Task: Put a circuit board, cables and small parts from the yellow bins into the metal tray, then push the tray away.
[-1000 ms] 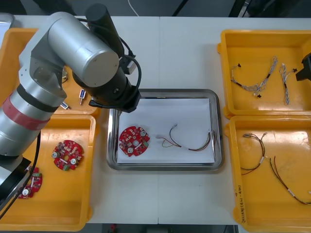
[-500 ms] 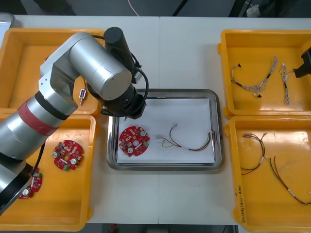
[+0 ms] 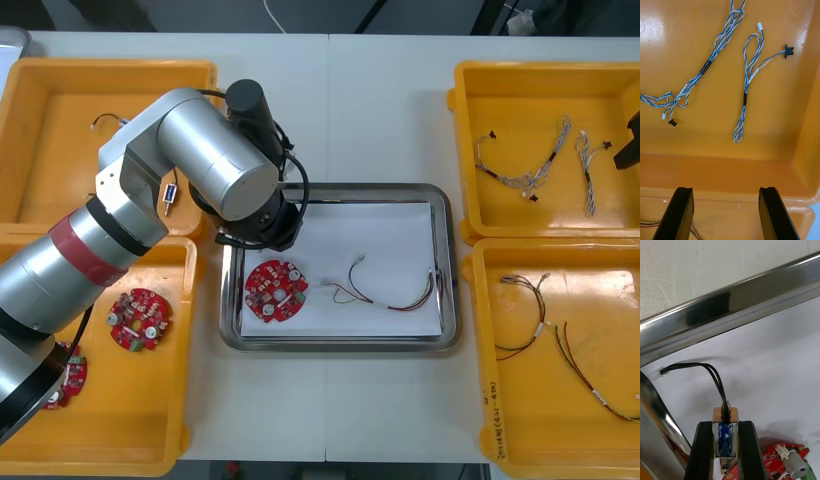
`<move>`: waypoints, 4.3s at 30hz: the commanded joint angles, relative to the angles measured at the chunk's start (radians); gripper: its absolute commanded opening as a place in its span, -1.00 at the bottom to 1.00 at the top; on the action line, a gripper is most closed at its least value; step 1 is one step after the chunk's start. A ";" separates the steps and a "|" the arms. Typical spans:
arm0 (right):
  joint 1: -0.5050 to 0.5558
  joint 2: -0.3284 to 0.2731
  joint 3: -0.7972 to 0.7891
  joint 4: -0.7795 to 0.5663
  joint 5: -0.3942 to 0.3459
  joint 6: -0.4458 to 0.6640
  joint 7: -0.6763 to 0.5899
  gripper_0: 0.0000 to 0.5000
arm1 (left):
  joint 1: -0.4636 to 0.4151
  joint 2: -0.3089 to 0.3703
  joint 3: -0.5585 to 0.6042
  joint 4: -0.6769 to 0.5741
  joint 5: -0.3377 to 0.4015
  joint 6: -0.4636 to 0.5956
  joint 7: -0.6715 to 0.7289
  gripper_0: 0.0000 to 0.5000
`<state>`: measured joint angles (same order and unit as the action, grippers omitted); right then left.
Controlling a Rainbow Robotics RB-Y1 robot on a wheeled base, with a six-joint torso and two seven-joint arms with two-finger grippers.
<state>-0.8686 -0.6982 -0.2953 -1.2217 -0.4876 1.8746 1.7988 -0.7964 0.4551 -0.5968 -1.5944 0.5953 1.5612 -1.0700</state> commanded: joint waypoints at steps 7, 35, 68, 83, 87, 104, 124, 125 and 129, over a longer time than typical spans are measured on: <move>-0.067 -0.053 0.002 0.053 0.026 -0.111 0.074 1.00 | -0.049 -0.022 -0.015 -0.001 -0.011 -0.013 0.124 -0.25; -0.124 -0.052 0.117 0.380 -0.012 -0.434 0.108 1.00 | -0.049 0.016 0.281 -0.202 0.020 0.289 0.139 1.00; -0.116 0.031 0.070 0.522 -0.025 -0.581 0.079 1.00 | -0.049 0.136 0.631 -0.084 -0.118 0.350 0.045 1.00; -0.053 0.049 0.068 0.522 -0.042 -0.615 0.073 1.00 | -0.087 0.137 0.661 0.057 -0.196 0.214 0.028 1.00; -0.036 0.051 0.068 0.522 -0.043 -0.617 0.070 1.00 | -0.122 0.136 0.661 0.105 -0.209 0.204 0.033 1.00; -0.012 0.060 0.071 0.522 -0.043 -0.618 0.057 1.00 | -0.224 0.136 0.661 0.315 -0.213 0.066 0.082 1.00; -0.012 0.055 0.065 0.499 -0.040 -0.621 0.065 -1.00 | -0.333 0.136 0.611 0.646 -0.235 -0.236 0.088 1.00; -0.012 0.052 0.065 0.485 -0.034 -0.615 0.063 -1.00 | -0.333 0.136 0.609 0.660 -0.232 -0.250 0.087 1.00; -0.012 0.042 0.064 0.426 -0.006 -0.568 0.060 -1.00 | -0.342 0.131 0.603 0.694 -0.233 -0.277 0.088 1.00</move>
<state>-0.9008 -0.6530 -0.2069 -0.7204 -0.5171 1.2727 1.8749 -1.0719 0.5532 0.0328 -0.9132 0.3714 1.3122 -1.0279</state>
